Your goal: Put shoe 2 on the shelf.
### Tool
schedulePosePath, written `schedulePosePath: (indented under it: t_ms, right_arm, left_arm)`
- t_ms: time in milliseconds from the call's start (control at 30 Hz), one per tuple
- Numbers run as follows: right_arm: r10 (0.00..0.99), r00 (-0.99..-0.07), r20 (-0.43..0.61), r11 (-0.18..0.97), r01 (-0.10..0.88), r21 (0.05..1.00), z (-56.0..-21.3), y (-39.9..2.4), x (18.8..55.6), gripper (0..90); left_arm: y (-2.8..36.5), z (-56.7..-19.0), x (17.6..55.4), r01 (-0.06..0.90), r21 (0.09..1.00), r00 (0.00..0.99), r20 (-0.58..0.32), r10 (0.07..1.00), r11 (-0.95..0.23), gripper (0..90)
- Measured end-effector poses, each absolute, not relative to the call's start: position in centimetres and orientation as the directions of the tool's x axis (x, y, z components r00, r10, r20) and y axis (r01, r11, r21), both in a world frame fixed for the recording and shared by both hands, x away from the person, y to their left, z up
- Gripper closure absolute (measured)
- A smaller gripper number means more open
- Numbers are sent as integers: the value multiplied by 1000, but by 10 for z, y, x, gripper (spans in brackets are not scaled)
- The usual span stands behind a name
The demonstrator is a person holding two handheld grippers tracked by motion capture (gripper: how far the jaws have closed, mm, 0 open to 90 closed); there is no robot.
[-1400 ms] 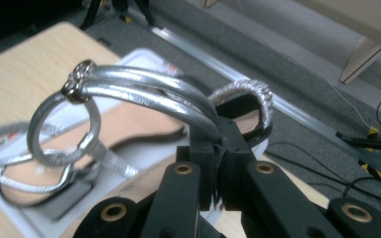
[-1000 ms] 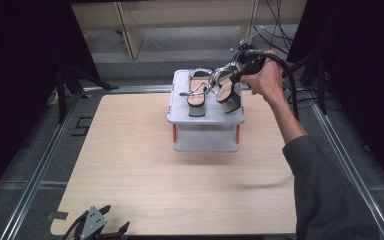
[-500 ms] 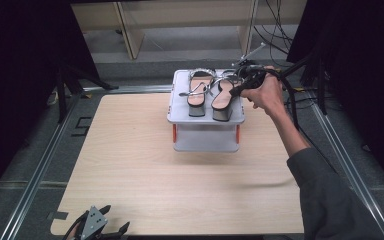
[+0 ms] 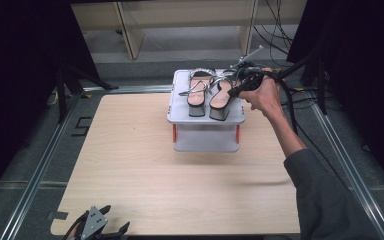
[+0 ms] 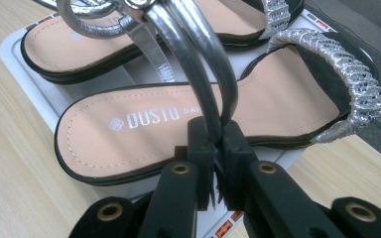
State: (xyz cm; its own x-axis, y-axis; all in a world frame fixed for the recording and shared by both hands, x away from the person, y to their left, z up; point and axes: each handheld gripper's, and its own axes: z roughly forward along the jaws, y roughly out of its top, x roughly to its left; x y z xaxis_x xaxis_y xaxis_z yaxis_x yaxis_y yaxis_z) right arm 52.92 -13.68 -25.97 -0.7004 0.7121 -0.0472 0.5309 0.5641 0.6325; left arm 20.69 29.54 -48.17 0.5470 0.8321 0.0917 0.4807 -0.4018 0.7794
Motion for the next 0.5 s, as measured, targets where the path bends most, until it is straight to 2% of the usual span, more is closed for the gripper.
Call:
schedulePosePath:
  t_ms: [300, 400, 433, 467, 500]
  right_arm:
    - [711, -701, -57, 565, 520, 641, -261, -138, 535, 860]
    - [730, -683, -40, 537, 536, 651, -262, -141, 533, 780]
    - [730, -683, -40, 537, 536, 651, -262, -141, 533, 780]
    - [731, -682, -31, 530, 539, 655, -262, -142, 533, 735]
    - [747, -665, -4, 495, 552, 670, -261, -145, 531, 640]
  left_arm:
    - [296, -482, 207, 480, 779, 548, 94, 831, -404, 180]
    - [295, -482, 207, 481, 779, 548, 91, 832, -402, 180]
    - [295, -482, 207, 481, 779, 548, 92, 832, -402, 180]
    - [296, -482, 207, 481, 780, 547, 91, 832, -401, 180]
    - [296, -481, 207, 482, 778, 549, 91, 831, -404, 180]
